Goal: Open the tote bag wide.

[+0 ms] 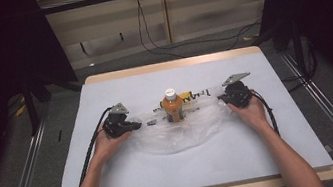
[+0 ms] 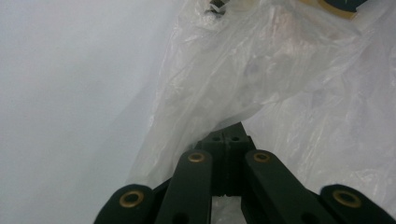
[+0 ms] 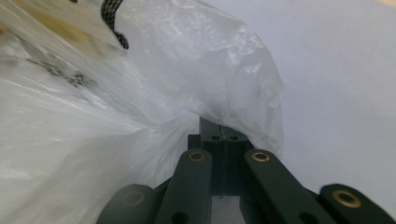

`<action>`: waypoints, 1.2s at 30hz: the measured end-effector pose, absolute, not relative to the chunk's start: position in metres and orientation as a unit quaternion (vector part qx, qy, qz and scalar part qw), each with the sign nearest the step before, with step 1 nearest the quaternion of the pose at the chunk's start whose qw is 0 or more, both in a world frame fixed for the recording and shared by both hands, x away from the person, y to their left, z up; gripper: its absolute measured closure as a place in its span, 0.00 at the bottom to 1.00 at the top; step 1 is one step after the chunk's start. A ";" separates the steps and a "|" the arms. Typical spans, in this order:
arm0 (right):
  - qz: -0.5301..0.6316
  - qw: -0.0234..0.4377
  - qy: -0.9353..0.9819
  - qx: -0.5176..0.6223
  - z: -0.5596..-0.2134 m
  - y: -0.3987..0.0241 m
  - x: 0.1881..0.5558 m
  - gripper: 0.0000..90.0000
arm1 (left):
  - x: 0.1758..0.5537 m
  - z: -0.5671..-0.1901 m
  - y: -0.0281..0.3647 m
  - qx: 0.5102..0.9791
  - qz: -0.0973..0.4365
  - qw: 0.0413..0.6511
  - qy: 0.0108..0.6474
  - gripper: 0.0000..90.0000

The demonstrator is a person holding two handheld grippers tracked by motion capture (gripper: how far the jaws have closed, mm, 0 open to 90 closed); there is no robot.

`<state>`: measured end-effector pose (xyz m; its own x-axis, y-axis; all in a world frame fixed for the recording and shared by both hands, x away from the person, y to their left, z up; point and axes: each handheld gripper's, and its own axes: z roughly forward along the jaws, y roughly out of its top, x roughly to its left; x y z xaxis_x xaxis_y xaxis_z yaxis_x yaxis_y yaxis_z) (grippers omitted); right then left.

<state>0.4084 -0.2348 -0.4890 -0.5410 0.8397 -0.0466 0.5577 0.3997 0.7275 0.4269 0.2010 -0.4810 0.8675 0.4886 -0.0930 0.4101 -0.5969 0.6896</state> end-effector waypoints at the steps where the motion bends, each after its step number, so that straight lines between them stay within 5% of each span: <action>1: 0.342 0.207 0.808 0.434 -0.489 -0.235 0.409 1.00 | 0.427 -0.482 0.202 0.889 0.049 0.378 0.254 1.00; 7: 0.405 0.160 0.789 0.433 -0.482 -0.239 0.407 1.00 | 0.425 -0.475 0.204 0.882 0.044 0.397 0.250 1.00; 21: 0.474 0.137 0.785 0.375 -0.424 -0.227 0.394 1.00 | 0.402 -0.418 0.195 0.865 0.075 0.456 0.196 1.00; 36: 0.345 0.090 0.869 0.343 -0.450 -0.179 0.420 1.00 | 0.436 -0.456 0.140 0.933 0.055 0.306 0.179 1.00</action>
<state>0.4195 -0.1793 -0.4505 -0.7479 0.6589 0.0802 0.5341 0.5257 0.6620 0.4358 0.1404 -0.4556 0.9300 0.3675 -0.0069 0.3003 -0.7489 0.5908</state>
